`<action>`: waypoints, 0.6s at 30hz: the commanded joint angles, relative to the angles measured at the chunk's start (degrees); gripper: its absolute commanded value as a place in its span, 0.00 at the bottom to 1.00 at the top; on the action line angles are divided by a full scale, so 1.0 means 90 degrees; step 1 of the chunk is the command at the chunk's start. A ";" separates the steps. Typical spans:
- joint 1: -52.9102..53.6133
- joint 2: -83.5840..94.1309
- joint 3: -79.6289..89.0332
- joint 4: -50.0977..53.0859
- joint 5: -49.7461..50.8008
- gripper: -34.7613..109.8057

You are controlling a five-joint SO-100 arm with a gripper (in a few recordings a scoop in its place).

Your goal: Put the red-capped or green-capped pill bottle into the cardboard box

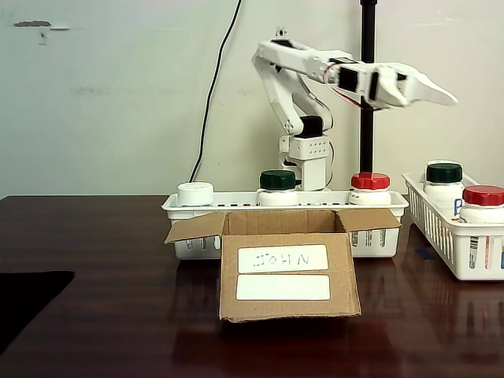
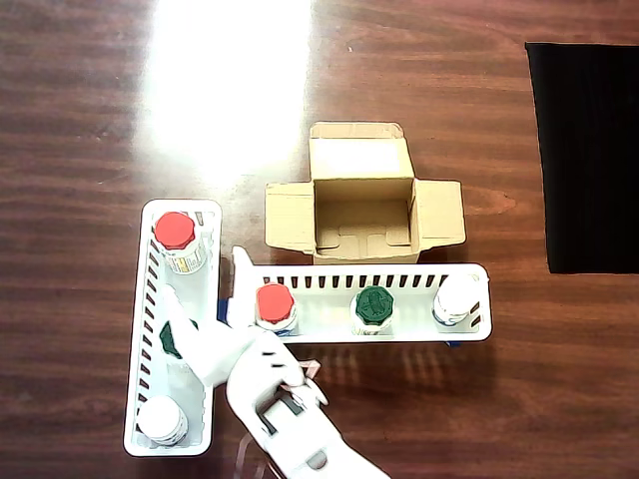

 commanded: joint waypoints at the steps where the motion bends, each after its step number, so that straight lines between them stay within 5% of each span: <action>1: -0.0088 -0.1318 -0.0898 -0.1084 0.0059 0.83; 18: 0.0420 -0.3604 -0.2480 -0.1895 0.0068 0.83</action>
